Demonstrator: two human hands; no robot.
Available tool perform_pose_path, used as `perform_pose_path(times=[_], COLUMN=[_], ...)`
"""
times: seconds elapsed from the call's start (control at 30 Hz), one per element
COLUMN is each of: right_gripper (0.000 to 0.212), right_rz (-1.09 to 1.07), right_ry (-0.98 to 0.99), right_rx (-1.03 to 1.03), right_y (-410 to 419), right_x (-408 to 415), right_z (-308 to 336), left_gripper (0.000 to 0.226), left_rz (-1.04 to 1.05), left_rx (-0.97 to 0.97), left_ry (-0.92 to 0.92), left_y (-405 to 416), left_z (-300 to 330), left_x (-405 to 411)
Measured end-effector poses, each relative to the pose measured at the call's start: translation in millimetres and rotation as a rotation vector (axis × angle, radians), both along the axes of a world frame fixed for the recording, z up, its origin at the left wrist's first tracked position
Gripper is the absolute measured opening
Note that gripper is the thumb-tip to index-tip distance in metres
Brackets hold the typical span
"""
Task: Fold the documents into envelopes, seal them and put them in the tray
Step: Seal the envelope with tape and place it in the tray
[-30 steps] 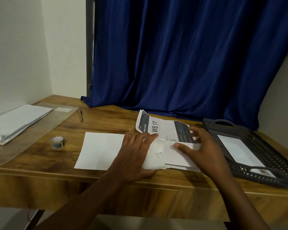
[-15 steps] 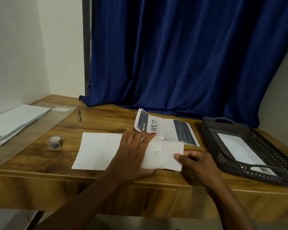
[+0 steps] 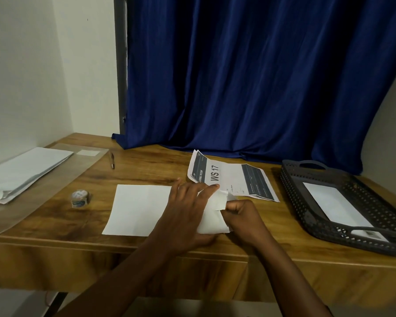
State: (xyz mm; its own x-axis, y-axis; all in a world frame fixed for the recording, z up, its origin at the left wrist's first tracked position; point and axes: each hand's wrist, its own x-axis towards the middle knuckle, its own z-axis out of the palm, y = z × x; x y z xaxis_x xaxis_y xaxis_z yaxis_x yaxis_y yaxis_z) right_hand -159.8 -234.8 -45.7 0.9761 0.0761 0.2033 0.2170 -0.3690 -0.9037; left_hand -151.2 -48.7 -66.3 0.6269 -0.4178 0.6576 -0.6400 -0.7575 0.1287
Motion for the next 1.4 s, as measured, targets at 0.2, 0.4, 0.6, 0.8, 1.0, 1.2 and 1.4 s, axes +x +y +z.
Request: perform_pose_path(times=[0.2, 0.4, 0.6, 0.8, 1.0, 1.2, 1.4], right_gripper=[0.014, 0.017, 0.021, 0.011, 0.014, 0.028, 0.033], right_rz=[0.033, 0.016, 0.037, -0.183, -0.3, -0.264, -0.133], right_ry=[-0.01, 0.046, 0.006, -0.056, -0.138, -0.158, -0.21], right_rx=[-0.01, 0.104, 0.084, 0.086, -0.178, -0.571, -0.674], right_y=[0, -6, 2, -29, -60, -56, -51], right_x=[3, 0, -5, -3, -3, -1, -6], right_z=[-1, -6, 1, -3, -22, -30, -27], left_gripper=[0.103, 0.106, 0.107, 0.104, 0.064, 0.066, 0.068], left_rz=[0.006, 0.018, 0.004, 0.064, 0.039, 0.01, 0.012], left_rx=[0.004, 0.013, 0.006, 0.17, 0.353, 0.466, 0.485], left_ry=[-0.002, 0.017, 0.016, 0.187, 0.487, 0.511, 0.541], left_y=[0, 0, 1, -2, -1, -1, -2], left_z=[-1, -1, -2, 2, -4, -1, 2], left_x=[1, 1, 2, 2, 5, 12, 12])
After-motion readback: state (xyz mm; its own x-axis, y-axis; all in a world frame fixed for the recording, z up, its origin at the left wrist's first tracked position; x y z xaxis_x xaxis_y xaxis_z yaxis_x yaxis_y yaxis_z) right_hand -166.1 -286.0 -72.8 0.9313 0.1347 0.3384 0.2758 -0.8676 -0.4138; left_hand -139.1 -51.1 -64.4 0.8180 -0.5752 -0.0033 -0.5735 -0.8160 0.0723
